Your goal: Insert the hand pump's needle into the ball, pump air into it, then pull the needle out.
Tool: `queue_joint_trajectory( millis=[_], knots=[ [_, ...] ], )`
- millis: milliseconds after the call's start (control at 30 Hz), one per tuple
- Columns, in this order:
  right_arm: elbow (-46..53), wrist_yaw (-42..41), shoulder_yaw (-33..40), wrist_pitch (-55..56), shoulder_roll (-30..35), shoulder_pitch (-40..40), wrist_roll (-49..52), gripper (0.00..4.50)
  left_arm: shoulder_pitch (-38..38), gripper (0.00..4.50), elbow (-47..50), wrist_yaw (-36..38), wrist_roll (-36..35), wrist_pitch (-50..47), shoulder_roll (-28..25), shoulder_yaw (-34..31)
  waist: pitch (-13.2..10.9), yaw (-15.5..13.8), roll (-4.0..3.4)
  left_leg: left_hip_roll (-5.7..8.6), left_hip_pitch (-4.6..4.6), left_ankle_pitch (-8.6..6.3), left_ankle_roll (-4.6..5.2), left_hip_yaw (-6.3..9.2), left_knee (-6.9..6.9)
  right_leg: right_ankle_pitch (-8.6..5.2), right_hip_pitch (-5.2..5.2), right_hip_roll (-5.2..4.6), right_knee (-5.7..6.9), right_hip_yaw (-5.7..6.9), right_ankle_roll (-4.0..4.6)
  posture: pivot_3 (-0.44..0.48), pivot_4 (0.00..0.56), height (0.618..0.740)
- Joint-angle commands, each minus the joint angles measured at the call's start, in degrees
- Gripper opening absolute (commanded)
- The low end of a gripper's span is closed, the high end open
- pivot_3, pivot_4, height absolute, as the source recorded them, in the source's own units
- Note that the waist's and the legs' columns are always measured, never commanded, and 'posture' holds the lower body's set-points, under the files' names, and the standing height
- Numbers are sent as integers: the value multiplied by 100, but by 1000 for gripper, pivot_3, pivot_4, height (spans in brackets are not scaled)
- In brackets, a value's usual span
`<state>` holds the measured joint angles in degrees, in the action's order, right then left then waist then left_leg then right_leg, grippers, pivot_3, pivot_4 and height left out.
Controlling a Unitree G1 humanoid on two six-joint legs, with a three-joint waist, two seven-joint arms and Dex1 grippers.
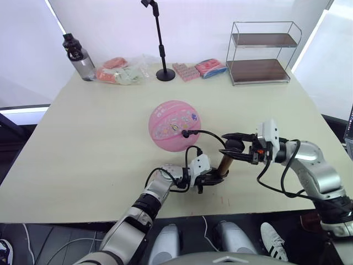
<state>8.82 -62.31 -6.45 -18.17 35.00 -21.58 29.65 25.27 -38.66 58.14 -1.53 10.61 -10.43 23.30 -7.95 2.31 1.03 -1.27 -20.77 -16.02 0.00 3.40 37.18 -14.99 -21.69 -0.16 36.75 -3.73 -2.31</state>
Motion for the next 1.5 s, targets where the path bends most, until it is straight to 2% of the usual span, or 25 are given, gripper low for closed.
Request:
queue_joint_trajectory(
  millis=[33,233,567,667,800,1000,1333,1500],
  knots=[
    [554,-36,555,-529,186,-434,709,1655,-371,1107,-790,-139,484,-434,-313,152,-12,-6,-8,0,-1,0,0,0,-1,0,-1,0,0,0,-1,0,150,740],
    [733,60,1235,-1535,601,-1352,1624,1655,-338,1107,-818,-113,481,-430,-306,135,-48,-9,-23,2,-6,0,0,4,-3,2,-2,-1,-1,3,-2,0,150,740],
    [604,126,1538,-2120,961,-2180,1986,1655,-320,1107,-816,-98,478,-448,-317,116,-70,-7,-21,0,-11,0,0,1,-1,1,-8,-9,-1,1,-2,0,150,740],
    [674,137,1451,-2126,890,-2003,1894,1655,-320,1107,-813,-96,474,-457,-315,114,-71,-8,-20,0,-12,0,0,1,-1,1,-9,-9,-1,2,-2,0,150,740],
    [798,1,1101,-1855,829,-1389,1517,1655,-321,1107,-799,-101,473,-469,-309,118,-65,-7,-15,-2,-10,0,0,4,-3,1,-6,-9,-2,6,-2,0,150,740],
    [683,-7,416,-1110,329,-473,746,1655,-318,1107,-747,-102,473,-515,-318,118,-42,8,-3,-5,3,0,0,1,-7,1,0,-2,-2,3,-2,0,150,740],
    [-247,22,-396,329,-90,352,-639,1655,-361,1107,-576,-109,399,-619,-342,51,-18,12,14,-1,10,0,0,0,-7,0,-1,5,-1,4,-2,0,150,740],
    [-504,46,-522,738,-248,592,-889,1655,-373,1107,-573,-113,398,-647,-341,51,-7,15,14,-1,13,0,0,0,-7,0,0,7,-1,4,-1,0,150,740]
  ],
)
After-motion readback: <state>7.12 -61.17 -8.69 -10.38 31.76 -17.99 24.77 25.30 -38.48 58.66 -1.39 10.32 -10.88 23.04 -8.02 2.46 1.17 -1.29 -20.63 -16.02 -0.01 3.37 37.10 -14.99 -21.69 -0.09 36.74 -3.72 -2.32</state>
